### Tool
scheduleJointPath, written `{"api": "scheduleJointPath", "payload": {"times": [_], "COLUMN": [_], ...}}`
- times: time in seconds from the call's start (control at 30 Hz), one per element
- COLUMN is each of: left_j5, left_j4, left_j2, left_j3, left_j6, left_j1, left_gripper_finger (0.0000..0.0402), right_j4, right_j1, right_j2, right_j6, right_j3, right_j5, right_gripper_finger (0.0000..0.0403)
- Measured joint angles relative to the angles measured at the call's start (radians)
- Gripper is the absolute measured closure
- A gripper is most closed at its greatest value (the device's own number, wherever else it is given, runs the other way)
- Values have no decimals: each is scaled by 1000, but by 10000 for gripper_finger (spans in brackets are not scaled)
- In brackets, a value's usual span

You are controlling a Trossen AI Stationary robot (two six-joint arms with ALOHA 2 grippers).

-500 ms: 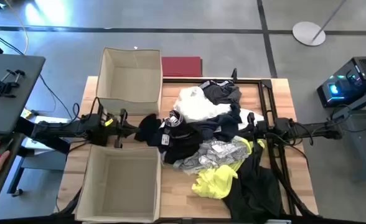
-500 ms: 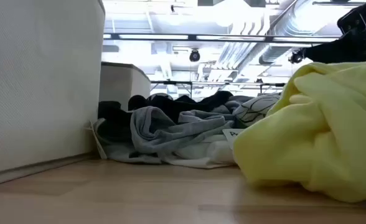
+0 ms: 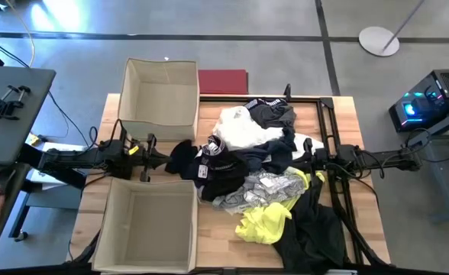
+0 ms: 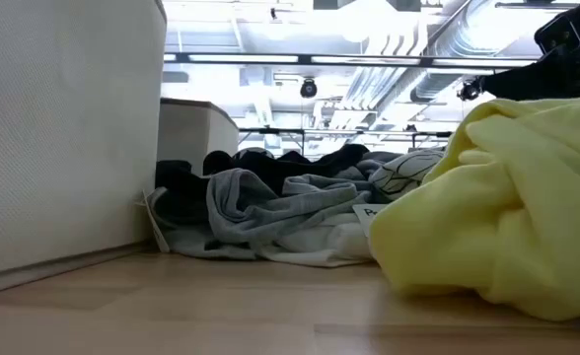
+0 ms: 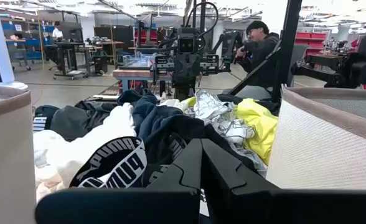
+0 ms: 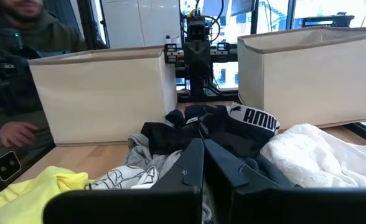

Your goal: Sort clothes

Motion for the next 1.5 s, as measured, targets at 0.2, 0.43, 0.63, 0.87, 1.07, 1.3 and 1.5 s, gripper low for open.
{"api": "scheduleJointPath", "payload": {"times": [0.2, 0.43, 0.63, 0.87, 1.07, 1.3, 1.5], "left_j5": [0, 0, 0, 0, 0, 8, 208], "left_j4": [0, 0, 0, 0, 0, -2, -3], "left_j2": [0, 0, 0, 0, 0, 0, 17], "left_j3": [0, 0, 0, 0, 0, 0, 34], "left_j6": [0, 0, 0, 0, 0, -132, -155], "left_j1": [0, 0, 0, 0, 0, 1, -14], "left_gripper_finger": [401, 401, 401, 401, 401, 402, 401], "right_j4": [0, 0, 0, 0, 0, 0, 0], "right_j1": [0, 0, 0, 0, 0, 0, 0], "right_j2": [0, 0, 0, 0, 0, 0, 1], "right_j6": [0, 0, 0, 0, 0, 0, 0], "right_j3": [0, 0, 0, 0, 0, 0, 0], "right_j5": [0, 0, 0, 0, 0, 0, 0], "right_gripper_finger": [402, 402, 402, 402, 402, 402, 402]}}
